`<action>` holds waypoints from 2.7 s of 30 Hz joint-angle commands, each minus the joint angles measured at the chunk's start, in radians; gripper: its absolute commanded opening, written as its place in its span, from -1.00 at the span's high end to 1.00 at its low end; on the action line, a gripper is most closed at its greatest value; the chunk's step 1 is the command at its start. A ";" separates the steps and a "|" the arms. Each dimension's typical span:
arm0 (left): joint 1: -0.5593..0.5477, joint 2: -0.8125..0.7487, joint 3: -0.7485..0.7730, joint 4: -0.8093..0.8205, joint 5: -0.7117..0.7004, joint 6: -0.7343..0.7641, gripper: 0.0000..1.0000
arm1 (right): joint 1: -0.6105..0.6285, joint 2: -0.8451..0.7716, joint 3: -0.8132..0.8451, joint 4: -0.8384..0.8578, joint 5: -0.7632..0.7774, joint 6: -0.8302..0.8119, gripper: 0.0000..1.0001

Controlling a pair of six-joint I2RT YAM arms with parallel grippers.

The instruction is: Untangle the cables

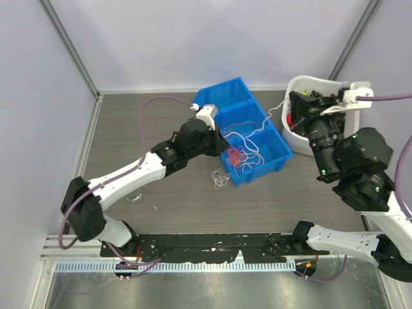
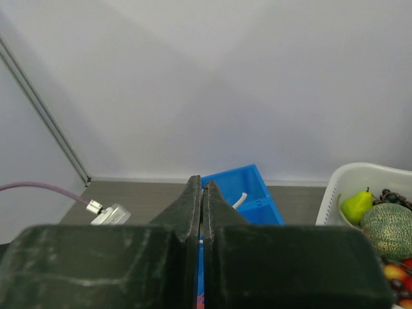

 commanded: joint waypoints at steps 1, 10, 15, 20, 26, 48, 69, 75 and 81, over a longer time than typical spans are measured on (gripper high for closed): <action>-0.001 0.137 0.096 -0.139 0.009 -0.026 1.00 | 0.001 0.022 -0.017 0.060 0.069 -0.008 0.99; -0.002 -0.173 -0.189 -0.044 -0.172 -0.034 1.00 | 0.000 0.005 -0.031 0.038 0.062 -0.009 0.99; -0.002 -0.374 -0.292 -0.144 -0.258 -0.034 1.00 | 0.000 0.008 -0.051 0.041 0.036 0.014 0.99; -0.001 -0.428 -0.290 -0.199 -0.188 -0.011 1.00 | -0.002 0.025 -0.115 0.046 0.079 0.043 0.99; -0.002 -0.244 -0.155 -0.049 0.017 0.007 1.00 | -0.051 0.102 -0.164 0.012 0.227 0.097 0.99; -0.024 0.619 0.470 -0.067 0.177 0.003 -0.04 | -0.571 0.172 -0.275 -0.075 -0.102 0.270 0.98; -0.147 0.569 0.493 -0.371 -0.271 0.365 -0.52 | -0.576 0.149 -0.284 -0.086 -0.111 0.261 0.99; -0.147 0.661 0.530 -0.351 -0.286 0.394 -0.40 | -0.576 0.148 -0.290 -0.086 -0.125 0.261 0.99; -0.156 0.674 0.530 -0.333 -0.390 0.399 0.28 | -0.576 0.153 -0.299 -0.087 -0.165 0.270 0.98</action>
